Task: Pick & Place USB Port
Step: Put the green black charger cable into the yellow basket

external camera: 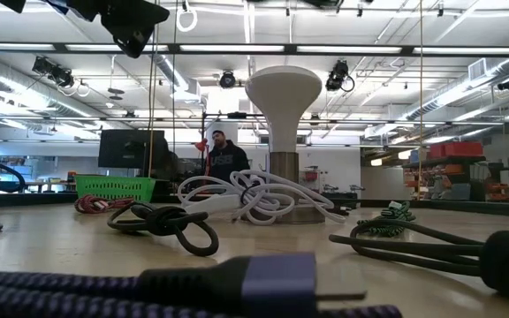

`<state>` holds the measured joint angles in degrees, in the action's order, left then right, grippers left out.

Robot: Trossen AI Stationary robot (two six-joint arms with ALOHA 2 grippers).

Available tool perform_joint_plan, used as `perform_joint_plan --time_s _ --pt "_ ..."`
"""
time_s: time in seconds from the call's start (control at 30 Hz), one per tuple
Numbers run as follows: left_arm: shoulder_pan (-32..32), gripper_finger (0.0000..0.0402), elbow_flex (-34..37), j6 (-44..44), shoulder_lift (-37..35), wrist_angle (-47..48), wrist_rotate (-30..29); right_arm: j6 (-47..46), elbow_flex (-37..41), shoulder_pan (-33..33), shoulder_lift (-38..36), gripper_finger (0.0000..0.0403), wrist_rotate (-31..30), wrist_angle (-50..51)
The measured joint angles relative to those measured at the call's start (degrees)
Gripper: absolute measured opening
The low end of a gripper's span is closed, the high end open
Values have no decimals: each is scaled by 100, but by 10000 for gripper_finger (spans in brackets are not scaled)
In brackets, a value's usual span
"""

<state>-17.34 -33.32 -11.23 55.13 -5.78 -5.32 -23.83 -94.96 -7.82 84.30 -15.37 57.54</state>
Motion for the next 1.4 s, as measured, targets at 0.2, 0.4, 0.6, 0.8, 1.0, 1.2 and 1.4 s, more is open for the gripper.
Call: perform_joint_plan --time_s 0.2,0.4,0.6,0.8,1.0,1.2,1.4 --pt "0 169 0 -58 0 2 -7 -607 0 -1131 49 13 -295 -19" --pt "0 169 0 -193 0 3 -7 -1280 2 -2078 163 13 -372 -120" --pt "0 169 0 -322 0 6 -152 -2229 7 -2997 296 13 -541 -130" --pt "2 169 0 -405 0 17 -261 -3502 7 -3770 638 12 -672 -96" --pt "0 169 0 -746 0 15 -261 -4553 7 -4366 1150 12 -698 -85" --pt "0 169 0 -958 0 17 -261 -5619 7 -4873 1462 12 -827 -58" --pt "-106 169 -2 -1069 0 93 -551 -6938 7 -5374 1597 12 -750 702"
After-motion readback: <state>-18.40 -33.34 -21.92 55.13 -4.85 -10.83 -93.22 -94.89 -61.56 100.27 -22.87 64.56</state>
